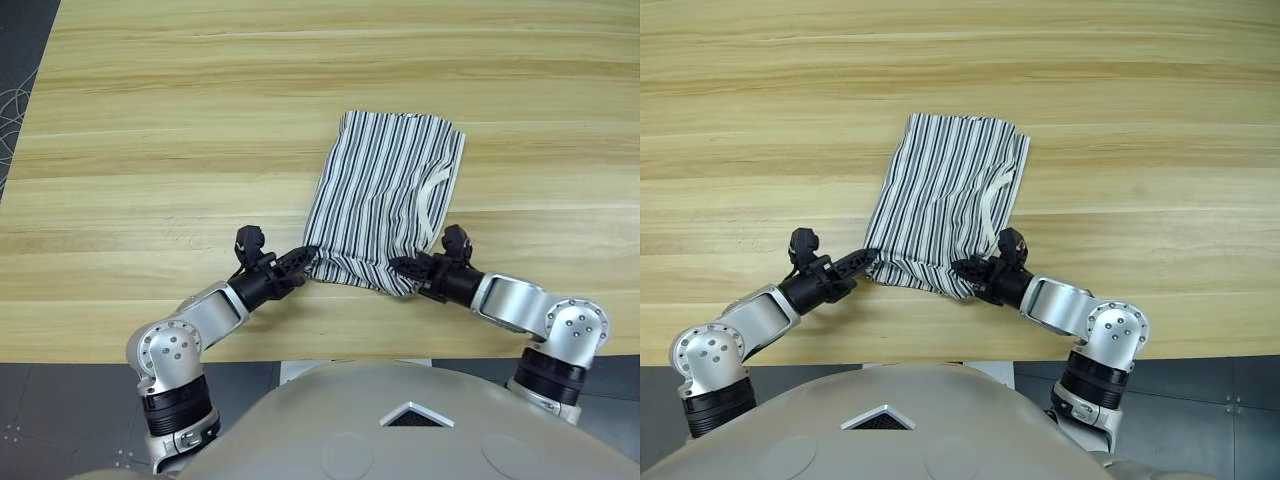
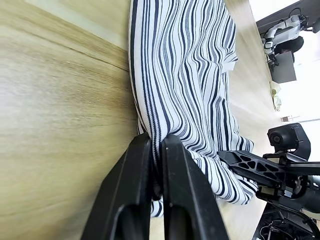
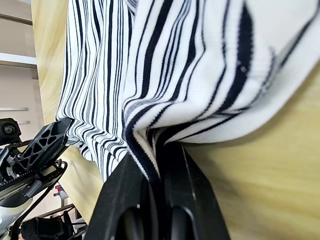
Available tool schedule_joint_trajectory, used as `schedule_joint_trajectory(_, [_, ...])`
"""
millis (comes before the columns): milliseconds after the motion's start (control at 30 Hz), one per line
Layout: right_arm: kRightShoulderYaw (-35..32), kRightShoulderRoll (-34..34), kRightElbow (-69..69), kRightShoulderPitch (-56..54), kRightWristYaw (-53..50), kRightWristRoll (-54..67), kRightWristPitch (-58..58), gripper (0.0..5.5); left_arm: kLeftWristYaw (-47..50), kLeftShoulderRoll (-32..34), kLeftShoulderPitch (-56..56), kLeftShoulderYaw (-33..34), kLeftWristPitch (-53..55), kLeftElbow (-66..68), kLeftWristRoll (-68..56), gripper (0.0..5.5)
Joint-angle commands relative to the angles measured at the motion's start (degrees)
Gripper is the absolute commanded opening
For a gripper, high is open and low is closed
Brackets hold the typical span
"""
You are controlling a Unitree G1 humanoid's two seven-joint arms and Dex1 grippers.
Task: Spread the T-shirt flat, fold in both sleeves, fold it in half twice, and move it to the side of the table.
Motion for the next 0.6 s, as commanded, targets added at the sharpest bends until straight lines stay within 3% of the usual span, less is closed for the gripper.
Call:
schedule_joint_trajectory(33, [1.6, 1.3, 5.2, 0.3, -6.7, -9.7, -1.8, 0.11, 0.7, 1.6, -0.9, 0.5, 1.6, -0.3, -1.2, 0.11])
schedule_joint_trajectory(267, [3.4, 5.7, 4.9, -1.7, -7.0, -11.9, -5.1, 0.1, 0.7, 5.1, -1.2, 3.2, 4.6, -1.0, -4.1, 0.11])
schedule_joint_trajectory(600, [3.6, 4.2, 0.2, 1.5, -5.4, -9.6, -2.1, 0.1, 2.4, 5.1, 2.5, 3.9, 5.4, -4.6, -7.5, 0.11])
